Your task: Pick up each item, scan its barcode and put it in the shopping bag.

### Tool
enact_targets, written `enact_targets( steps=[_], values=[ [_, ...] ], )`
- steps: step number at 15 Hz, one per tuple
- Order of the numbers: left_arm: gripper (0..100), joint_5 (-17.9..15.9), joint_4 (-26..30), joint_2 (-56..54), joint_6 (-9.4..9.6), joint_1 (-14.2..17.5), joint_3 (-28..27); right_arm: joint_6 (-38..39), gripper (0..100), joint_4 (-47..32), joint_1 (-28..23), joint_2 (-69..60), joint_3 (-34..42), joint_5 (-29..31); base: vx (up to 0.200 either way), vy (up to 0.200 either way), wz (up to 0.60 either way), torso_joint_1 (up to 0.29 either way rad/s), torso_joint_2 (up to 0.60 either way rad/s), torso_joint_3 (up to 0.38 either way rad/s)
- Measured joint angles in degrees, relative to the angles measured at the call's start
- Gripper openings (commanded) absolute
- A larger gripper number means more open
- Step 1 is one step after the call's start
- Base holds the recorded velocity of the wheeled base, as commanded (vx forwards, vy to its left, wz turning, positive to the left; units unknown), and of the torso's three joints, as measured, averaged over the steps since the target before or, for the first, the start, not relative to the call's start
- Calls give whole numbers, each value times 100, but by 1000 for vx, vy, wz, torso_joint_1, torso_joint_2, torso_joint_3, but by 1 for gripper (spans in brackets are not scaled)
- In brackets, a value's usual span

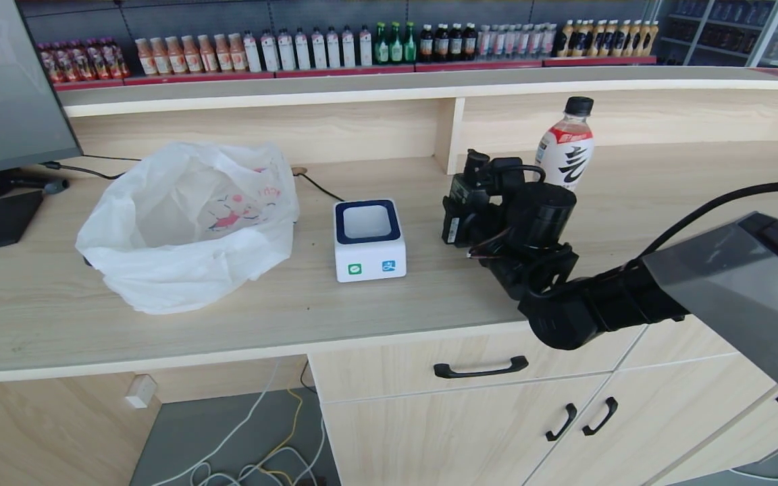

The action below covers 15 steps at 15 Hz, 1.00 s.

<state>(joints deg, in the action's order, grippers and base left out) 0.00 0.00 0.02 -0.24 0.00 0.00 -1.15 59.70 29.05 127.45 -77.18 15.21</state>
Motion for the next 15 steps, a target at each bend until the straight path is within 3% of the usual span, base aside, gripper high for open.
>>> enact_targets(
  steps=[15],
  values=[
    [100,0,0,-2,0,0,0,-44,0,29,20,-527,282,17,0,0,0,0,0,0]
  ],
)
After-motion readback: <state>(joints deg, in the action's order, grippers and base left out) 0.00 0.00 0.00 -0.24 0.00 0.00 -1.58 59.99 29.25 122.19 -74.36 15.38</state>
